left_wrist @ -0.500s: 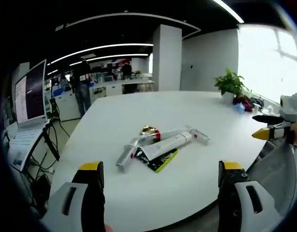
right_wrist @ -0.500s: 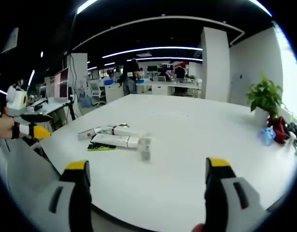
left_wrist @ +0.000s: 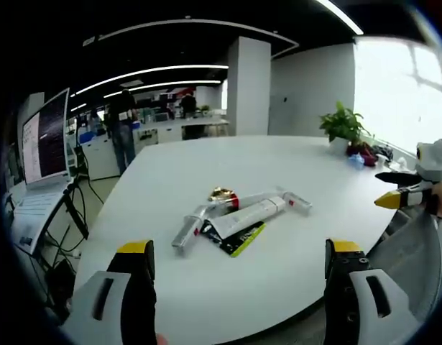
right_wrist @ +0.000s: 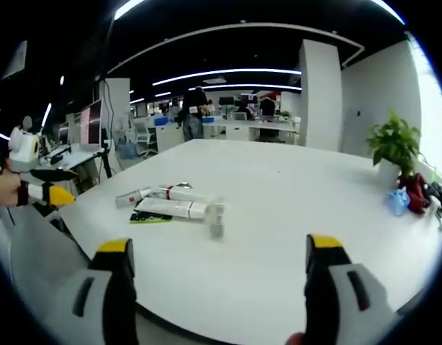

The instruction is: Arrange the skincare products in the storage area until every visible bottle or jar stands upright without overlapping.

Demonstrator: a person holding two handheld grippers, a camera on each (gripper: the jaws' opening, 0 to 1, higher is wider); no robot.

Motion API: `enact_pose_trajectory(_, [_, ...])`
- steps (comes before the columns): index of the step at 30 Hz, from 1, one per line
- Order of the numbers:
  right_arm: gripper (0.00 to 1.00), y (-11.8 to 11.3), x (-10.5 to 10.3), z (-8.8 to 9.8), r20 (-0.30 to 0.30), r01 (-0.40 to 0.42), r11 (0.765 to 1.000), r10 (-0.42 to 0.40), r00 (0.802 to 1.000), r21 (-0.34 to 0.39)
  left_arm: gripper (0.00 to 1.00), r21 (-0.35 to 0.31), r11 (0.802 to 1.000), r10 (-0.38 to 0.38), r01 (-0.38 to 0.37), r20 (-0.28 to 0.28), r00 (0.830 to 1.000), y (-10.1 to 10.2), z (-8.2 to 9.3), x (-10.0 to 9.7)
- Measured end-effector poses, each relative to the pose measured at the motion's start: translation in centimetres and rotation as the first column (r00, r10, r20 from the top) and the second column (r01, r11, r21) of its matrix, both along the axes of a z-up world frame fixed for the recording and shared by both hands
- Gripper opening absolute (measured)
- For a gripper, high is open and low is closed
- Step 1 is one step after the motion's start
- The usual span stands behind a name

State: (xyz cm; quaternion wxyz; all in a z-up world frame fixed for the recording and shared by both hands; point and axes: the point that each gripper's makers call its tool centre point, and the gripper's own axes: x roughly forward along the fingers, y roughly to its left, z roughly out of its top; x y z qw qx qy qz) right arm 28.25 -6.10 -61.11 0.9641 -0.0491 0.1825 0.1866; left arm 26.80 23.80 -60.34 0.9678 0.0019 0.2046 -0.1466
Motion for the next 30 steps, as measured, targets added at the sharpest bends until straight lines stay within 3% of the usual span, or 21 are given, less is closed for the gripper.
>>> enact_pose_trajectory(17, [1.0,0.3,0.0,-0.3,-0.02,-0.014,1.0,0.014,1.0,-0.006,0.97,-0.002,1.0,-0.005,0.005,0.002,1.0,0.1,-0.1,0.0])
enact_pose_trajectory(24, [1.0,0.5,0.0,-0.5,-0.055,-0.028,0.999,0.029,0.998,0.019,0.97,-0.004,1.0,-0.009,0.009,0.003,1.0,0.1,-0.1,0.0])
enact_pose_trajectory(30, [1.0,1.0,0.9,-0.4,-0.063,-0.056,0.998,0.056,0.996,0.003,0.97,-0.006,1.0,-0.018,0.018,0.007,1.0,0.0,0.0,0.0])
